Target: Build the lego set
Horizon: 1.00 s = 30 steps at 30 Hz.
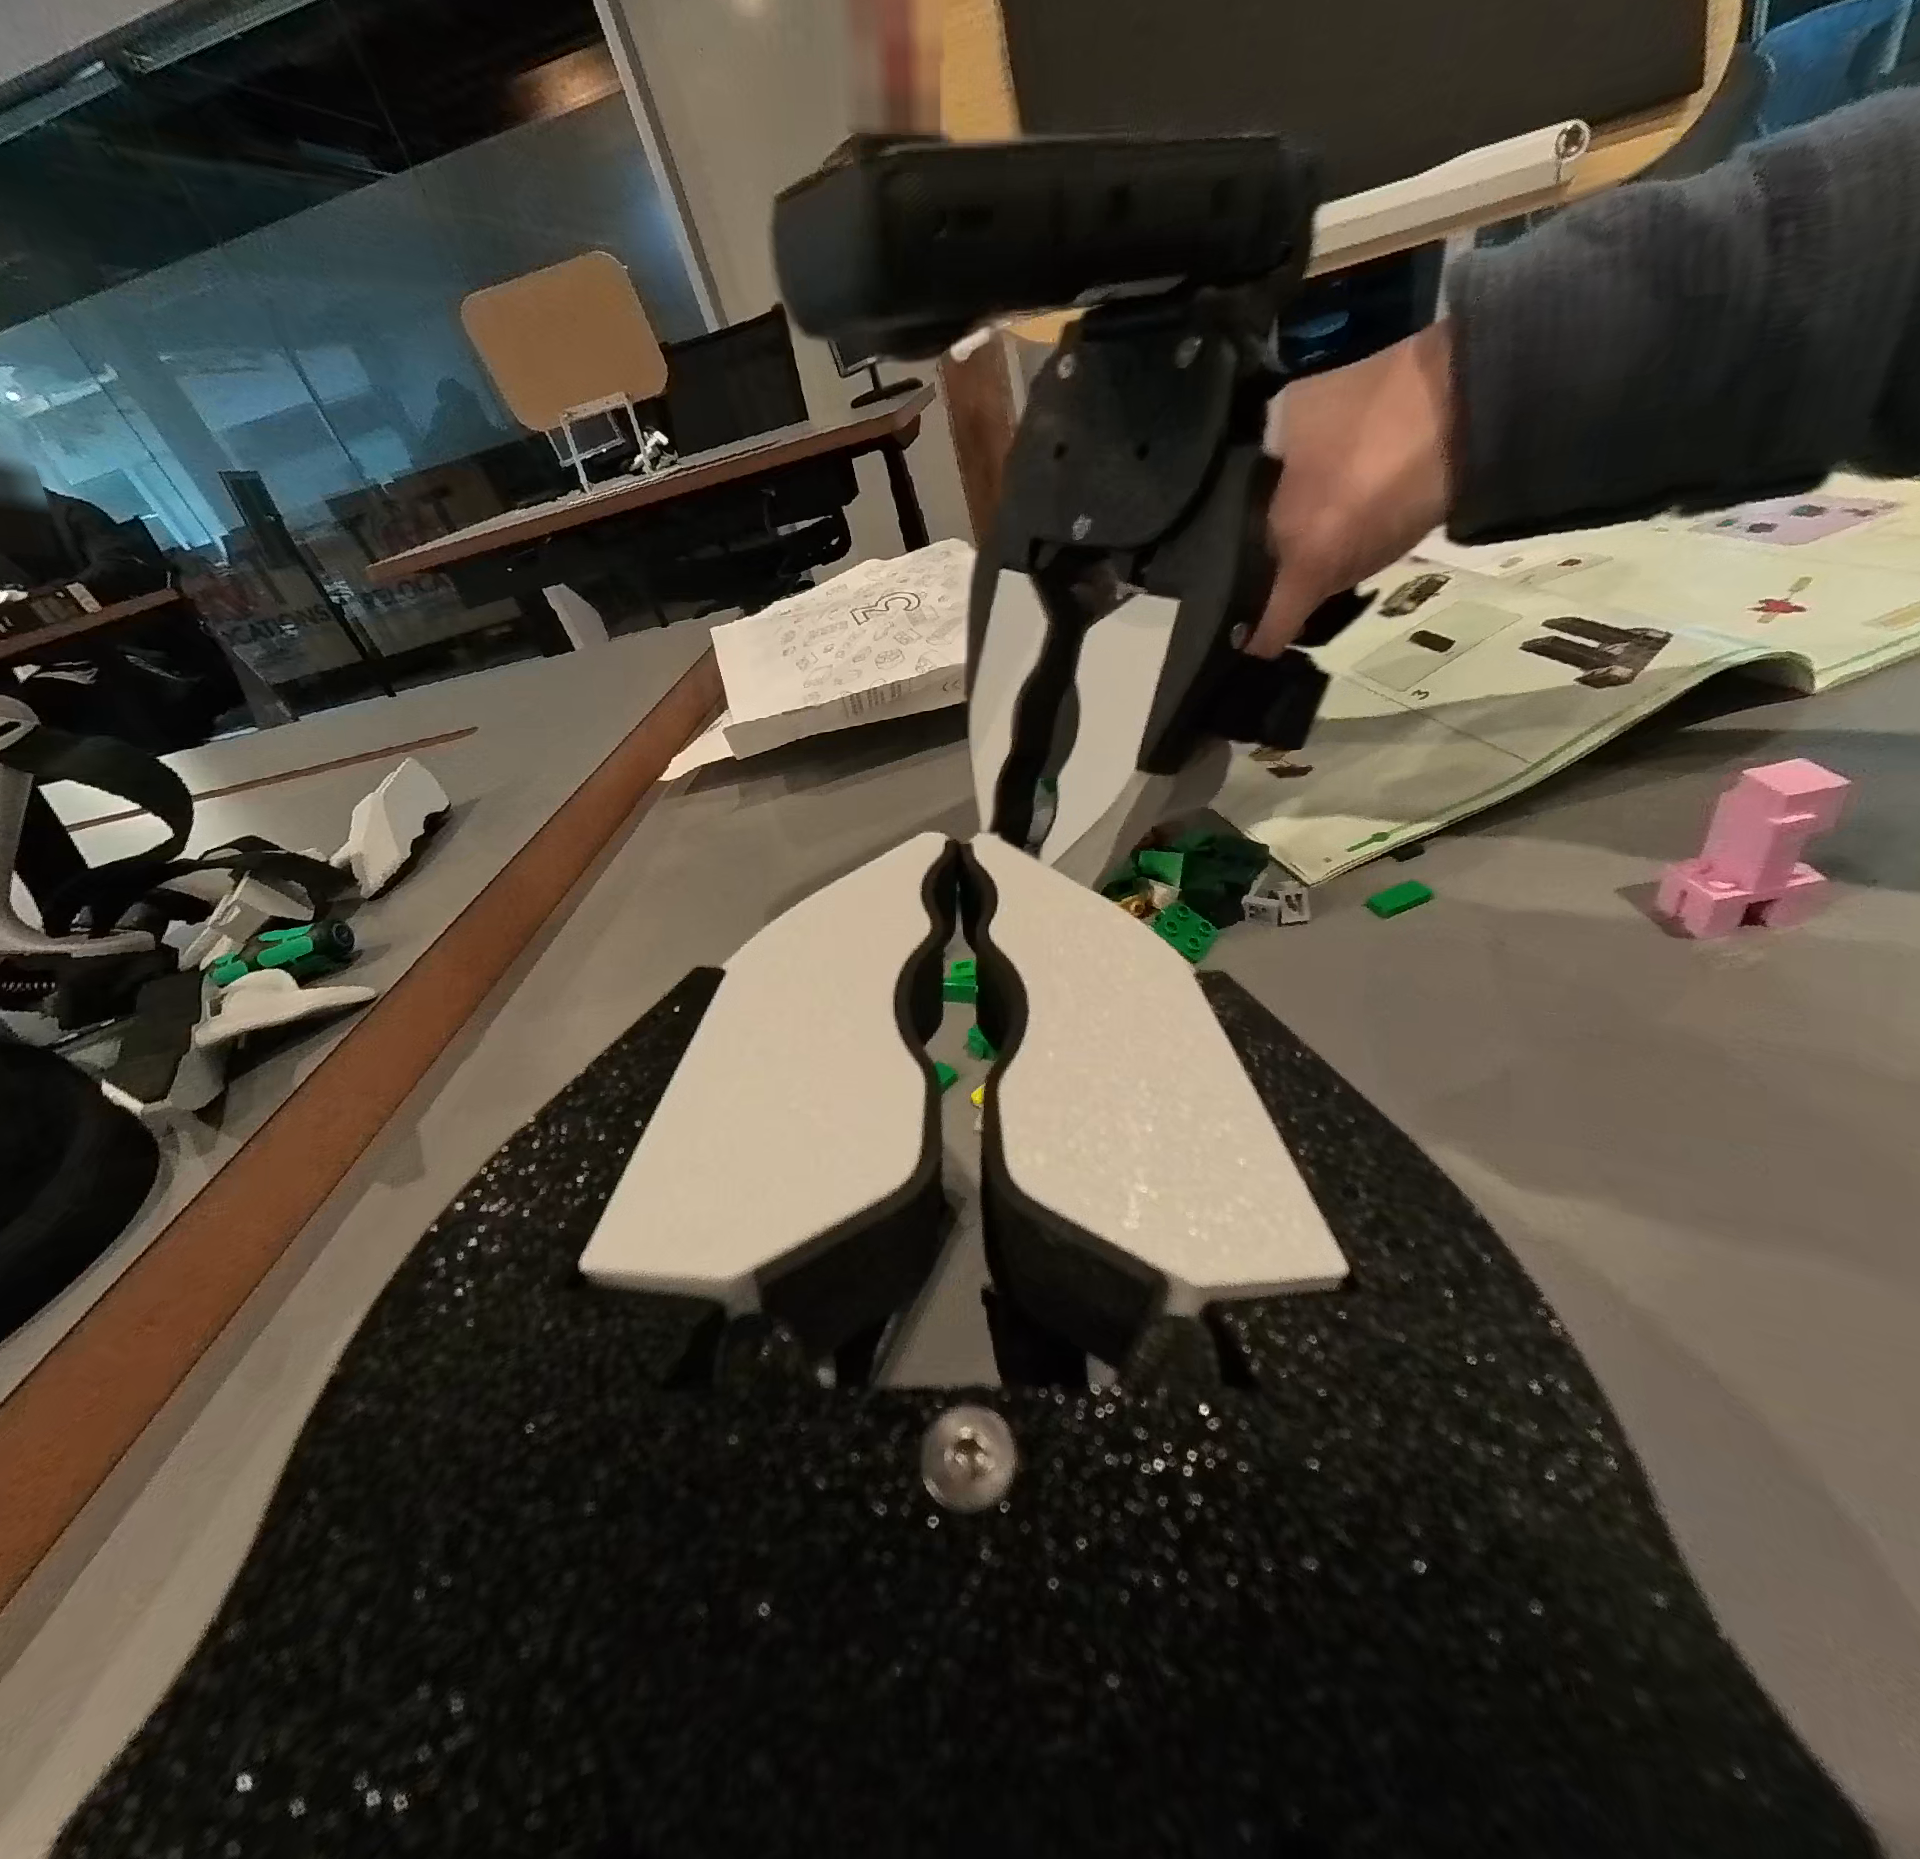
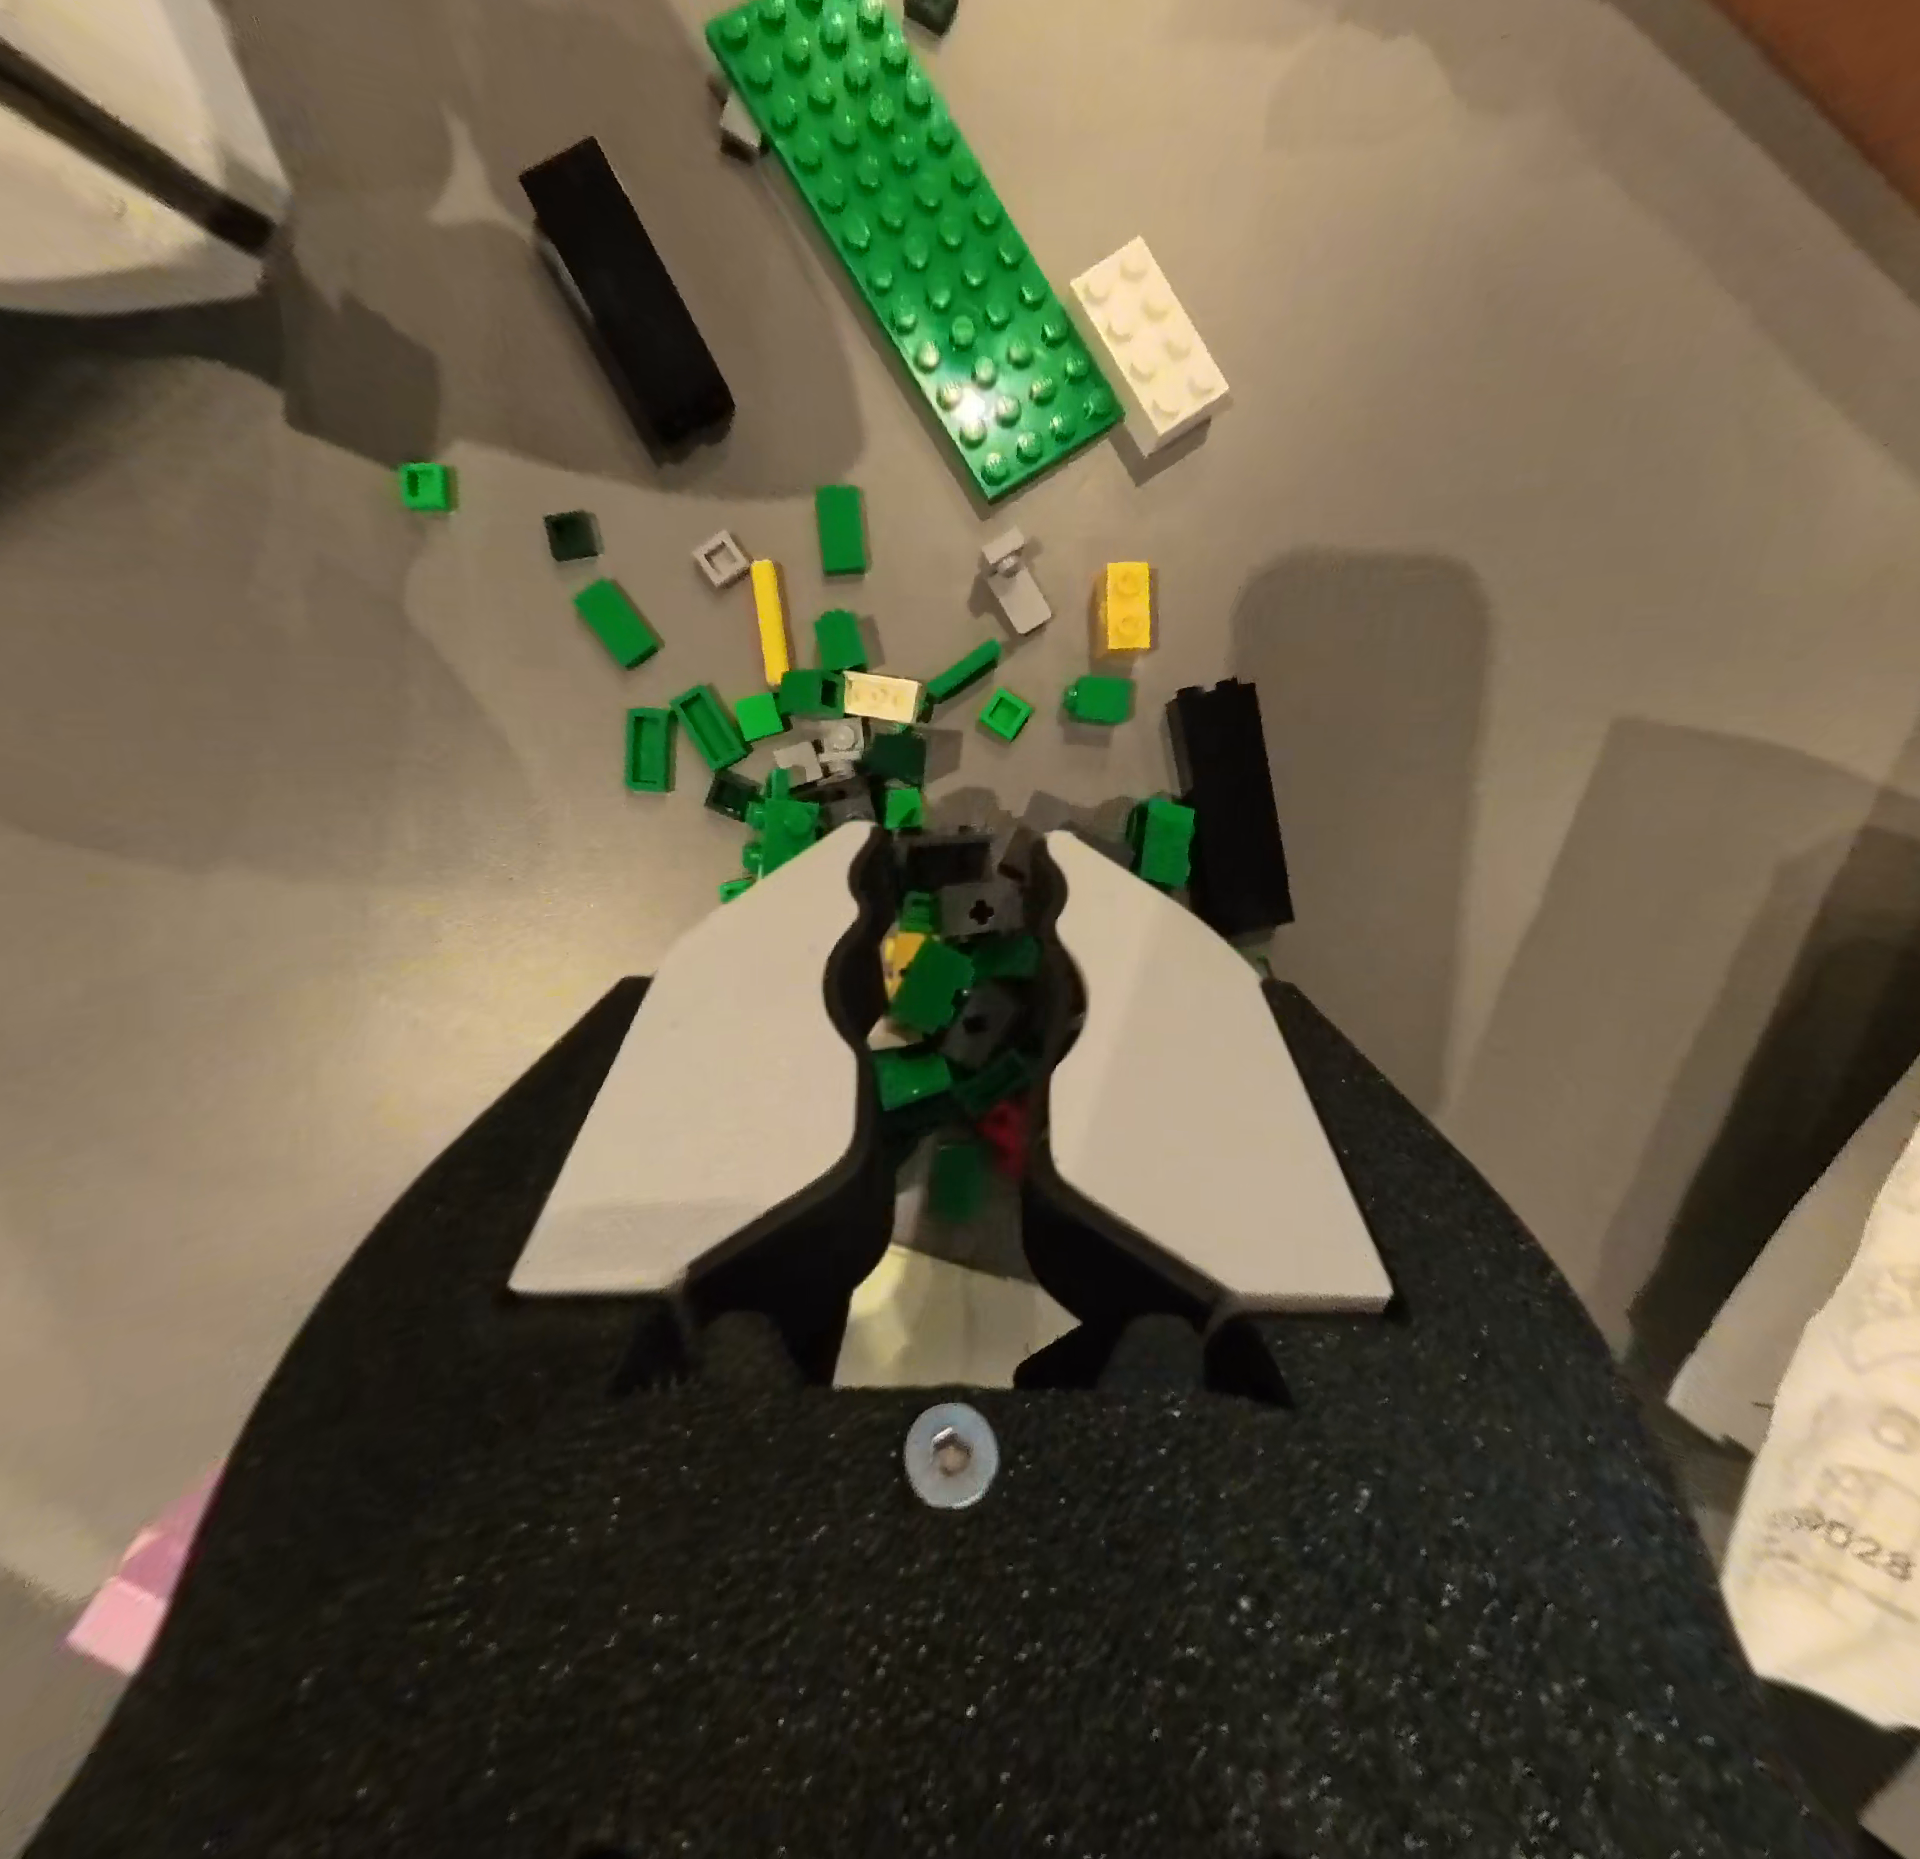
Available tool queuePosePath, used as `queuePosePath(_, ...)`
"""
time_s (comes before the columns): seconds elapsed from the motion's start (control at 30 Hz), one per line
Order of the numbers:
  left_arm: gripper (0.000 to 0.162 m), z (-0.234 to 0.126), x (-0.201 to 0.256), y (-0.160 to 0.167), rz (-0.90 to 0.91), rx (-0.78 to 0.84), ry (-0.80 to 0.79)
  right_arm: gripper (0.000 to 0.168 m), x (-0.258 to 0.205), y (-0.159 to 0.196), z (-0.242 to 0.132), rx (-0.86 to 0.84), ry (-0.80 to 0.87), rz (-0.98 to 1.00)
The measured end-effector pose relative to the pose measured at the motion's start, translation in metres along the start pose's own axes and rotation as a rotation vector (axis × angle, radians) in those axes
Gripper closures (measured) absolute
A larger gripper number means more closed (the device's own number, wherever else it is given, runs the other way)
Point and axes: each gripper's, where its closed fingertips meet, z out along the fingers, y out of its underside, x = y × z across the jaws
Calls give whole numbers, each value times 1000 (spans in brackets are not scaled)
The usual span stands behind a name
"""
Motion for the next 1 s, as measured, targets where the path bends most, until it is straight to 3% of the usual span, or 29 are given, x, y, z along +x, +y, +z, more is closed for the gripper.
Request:
queuePosePath(0.43,162,1,2,0,-1,-1,12,152,0,8,12,-136,-43,-68)
queuePosePath(0.67,162,1,2,0,-2,-2,14,153,-1,3,8,-107,-23,-83)
queuePosePath(0.87,162,1,2,0,-1,-3,16,153,-13,-10,-26,4,41,-98)
queuePosePath(1.0,162,1,3,1,2,-6,19,153,-37,4,-71,38,138,-75)
